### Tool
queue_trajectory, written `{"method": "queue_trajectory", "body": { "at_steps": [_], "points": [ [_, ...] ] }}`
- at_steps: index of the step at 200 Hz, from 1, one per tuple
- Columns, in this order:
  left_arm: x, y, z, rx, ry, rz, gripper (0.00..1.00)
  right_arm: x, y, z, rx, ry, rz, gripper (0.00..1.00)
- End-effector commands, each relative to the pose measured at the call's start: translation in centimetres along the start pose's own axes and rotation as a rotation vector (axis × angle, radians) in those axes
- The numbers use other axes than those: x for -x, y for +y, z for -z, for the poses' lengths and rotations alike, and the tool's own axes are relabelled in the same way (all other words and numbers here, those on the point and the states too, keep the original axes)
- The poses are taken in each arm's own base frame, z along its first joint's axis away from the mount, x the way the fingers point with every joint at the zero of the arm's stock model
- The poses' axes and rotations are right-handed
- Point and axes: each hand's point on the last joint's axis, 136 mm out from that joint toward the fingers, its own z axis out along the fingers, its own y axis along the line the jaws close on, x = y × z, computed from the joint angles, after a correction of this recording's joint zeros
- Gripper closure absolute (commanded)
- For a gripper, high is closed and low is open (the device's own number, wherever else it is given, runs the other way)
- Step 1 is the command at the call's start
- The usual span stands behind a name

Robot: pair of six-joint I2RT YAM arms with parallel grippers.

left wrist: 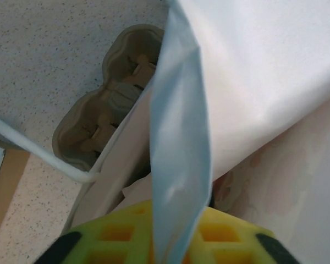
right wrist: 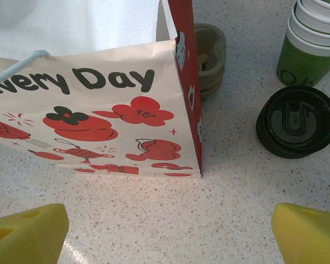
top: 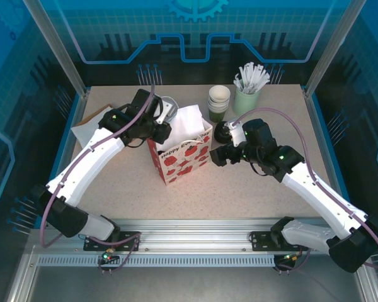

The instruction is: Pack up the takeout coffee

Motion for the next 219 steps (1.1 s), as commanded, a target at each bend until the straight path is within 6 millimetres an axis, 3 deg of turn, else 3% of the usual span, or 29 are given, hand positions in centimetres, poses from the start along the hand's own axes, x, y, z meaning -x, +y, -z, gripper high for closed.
{"method": "queue_trajectory", "body": {
  "at_steps": [1,26,45,89,129,175,219],
  "points": [
    [0.7,-0.3,0.6,-0.026,-0.033,0.005,0.71,-0.2,0.7,-0.1,0.023,-0.003,-0.005,0.04],
    [2.0,-1.9,2.8,-0.12,-0.121,-0.01,0.55,-0.3,0.6,-0.1,0.019,0.0,-0.003,0.04],
    [2.5,-1.8,3.7,-0.111,-0.146,-0.03,0.46,-0.2,0.7,-0.2,0.023,-0.001,-0.005,0.04],
    [3.0,-1.4,2.1,-0.081,-0.061,-0.063,0.4,-0.1,0.8,-0.3,0.023,0.002,0.0,0.04],
    [3.7,-1.1,-0.1,-0.061,0.016,-0.093,0.53,-0.1,0.9,-0.1,0.024,0.0,0.003,0.04],
    [3.3,-1.6,-0.7,-0.091,0.046,-0.099,0.94,-0.1,0.9,-0.3,0.022,0.003,0.003,0.04],
    [0.5,-2.1,-2.1,-0.127,0.141,-0.154,0.98,-0.4,1.0,-0.9,0.033,0.018,0.001,0.04]
  ]
}}
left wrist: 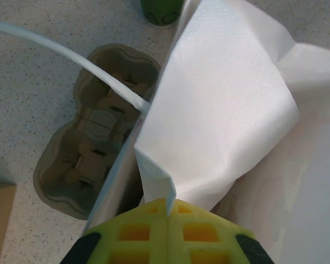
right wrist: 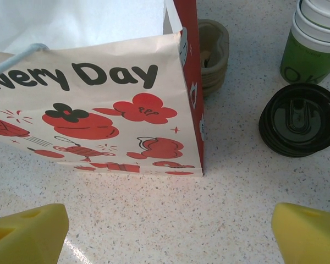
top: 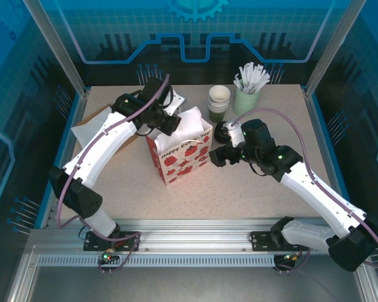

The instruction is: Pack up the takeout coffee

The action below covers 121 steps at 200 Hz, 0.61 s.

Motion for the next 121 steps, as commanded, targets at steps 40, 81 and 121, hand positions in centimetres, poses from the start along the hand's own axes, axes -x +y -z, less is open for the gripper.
{"method": "queue_trajectory", "body": {
  "at_steps": [40,81,121],
  "points": [
    [-3.1,-0.2,-2.2,-0.021,0.161,-0.059,0.96,-0.1,1.0,-0.4,0.032,0.004,-0.004,0.04],
    [-2.1,-0.4,-1.9,-0.028,0.131,-0.062,0.81,-0.1,0.8,0.0,0.023,-0.001,-0.005,0.04],
    [0.2,-1.1,1.5,-0.053,-0.019,-0.048,0.62,0.0,0.8,0.2,0.017,-0.005,-0.002,0.04]
  ]
}}
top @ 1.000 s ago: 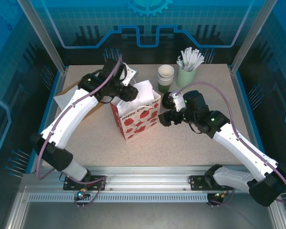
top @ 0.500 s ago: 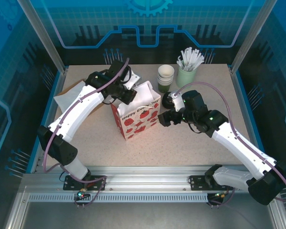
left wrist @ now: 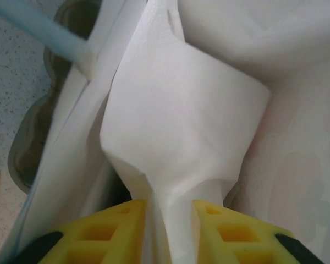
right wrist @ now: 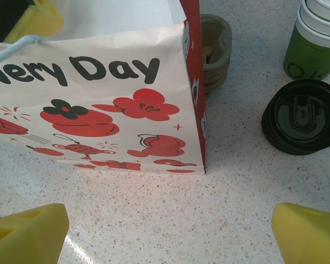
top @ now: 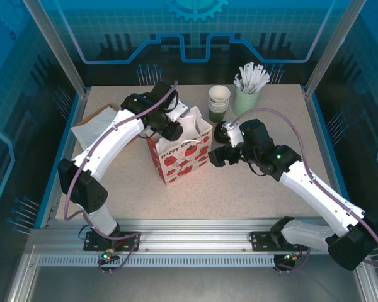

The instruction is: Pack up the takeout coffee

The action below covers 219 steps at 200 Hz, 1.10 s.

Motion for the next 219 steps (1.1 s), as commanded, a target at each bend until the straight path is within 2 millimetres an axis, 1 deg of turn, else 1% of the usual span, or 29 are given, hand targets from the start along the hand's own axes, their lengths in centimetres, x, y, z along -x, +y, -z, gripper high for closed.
{"method": "queue_trajectory", "body": {
  "at_steps": [1,38,56,69,83,91,109,122,140,152,174,196,209,219],
  "points": [
    [2.0,-1.0,4.3,-0.033,-0.146,-0.01,0.62,0.2,0.7,0.5,0.015,-0.015,-0.002,0.04],
    [3.0,-1.5,7.9,-0.056,-0.273,0.003,0.48,0.5,0.4,0.9,-0.005,-0.02,0.008,0.04],
    [3.3,-1.4,9.7,-0.053,-0.337,0.022,0.45,0.9,0.3,1.4,-0.015,-0.03,0.019,0.04],
    [3.6,-1.0,11.1,-0.041,-0.397,0.06,0.44,1.3,-0.2,1.9,-0.046,-0.041,0.022,0.04],
    [3.5,-0.3,12.2,-0.026,-0.469,0.12,0.4,1.7,-0.8,2.5,-0.087,-0.058,0.036,0.04],
    [3.3,0.0,13.3,-0.019,-0.525,0.149,0.38,1.9,-1.2,3.0,-0.112,-0.064,0.039,0.03],
    [2.3,0.0,14.3,-0.041,-0.594,0.195,0.38,2.4,-1.4,3.7,-0.13,-0.076,0.049,0.03],
    [1.4,0.0,13.8,-0.043,-0.56,0.215,0.38,2.5,-1.4,3.8,-0.132,-0.079,0.045,0.03],
    [-0.4,0.0,11.5,-0.04,-0.446,0.233,0.38,2.4,-1.3,3.6,-0.127,-0.073,0.037,0.03],
    [-1.3,-0.1,10.2,-0.036,-0.378,0.23,0.39,2.3,-1.3,3.3,-0.121,-0.066,0.032,0.03],
    [-2.9,-0.3,8.5,-0.016,-0.289,0.209,0.43,2.1,-1.2,3.2,-0.115,-0.058,0.028,0.03],
    [-3.8,-0.8,7.3,-0.023,-0.224,0.183,0.5,2.1,-1.2,3.2,-0.117,-0.061,0.03,0.03],
    [-4.0,-1.3,6.9,-0.037,-0.201,0.165,0.54,2.1,-1.1,3.1,-0.11,-0.058,0.029,0.03],
    [-4.1,-1.5,6.6,-0.042,-0.189,0.158,0.59,2.1,-1.0,3.0,-0.107,-0.057,0.029,0.03]
  ]
}}
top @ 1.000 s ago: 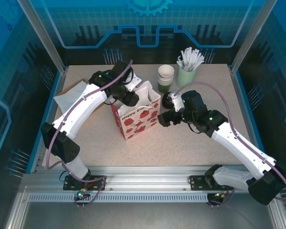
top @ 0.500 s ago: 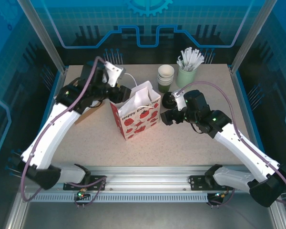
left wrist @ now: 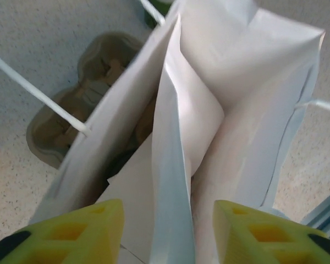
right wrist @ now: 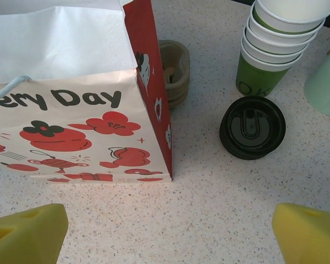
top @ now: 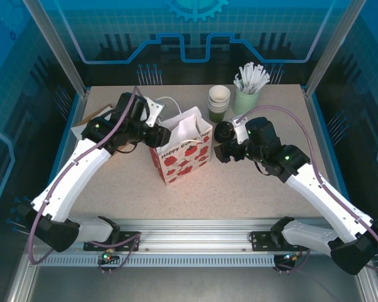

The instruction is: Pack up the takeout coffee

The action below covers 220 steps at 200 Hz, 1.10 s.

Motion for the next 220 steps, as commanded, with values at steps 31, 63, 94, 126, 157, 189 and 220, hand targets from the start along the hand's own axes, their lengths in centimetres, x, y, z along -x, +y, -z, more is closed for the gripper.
{"method": "queue_trajectory", "body": {
  "at_steps": [31,63,94,126,157,189,220],
  "points": [
    [-1.7,-0.7,-1.1,-0.021,0.096,-0.038,0.78,0.1,0.8,-0.1,0.025,0.006,0.008,0.03],
    [-2.0,-0.8,-1.8,-0.026,0.133,-0.044,0.91,0.0,0.9,-0.4,0.032,0.009,0.007,0.03],
    [-1.6,-1.4,-3.2,-0.051,0.16,-0.06,0.94,0.1,1.1,-0.5,0.043,0.008,0.008,0.03],
    [-0.9,-1.7,-4.7,-0.06,0.206,-0.092,0.93,0.0,1.3,-0.6,0.053,0.013,0.001,0.03],
    [-1.1,-1.1,-5.4,-0.032,0.254,-0.116,0.85,-0.3,1.4,-0.8,0.055,0.02,-0.002,0.04],
    [0.6,-1.5,-3.4,-0.03,0.177,-0.127,0.64,-0.3,1.5,-0.9,0.054,0.023,0.001,0.04],
    [2.9,-2.1,0.0,-0.039,0.014,-0.135,0.44,0.1,1.0,0.0,0.026,0.008,0.011,0.04]
  ]
}}
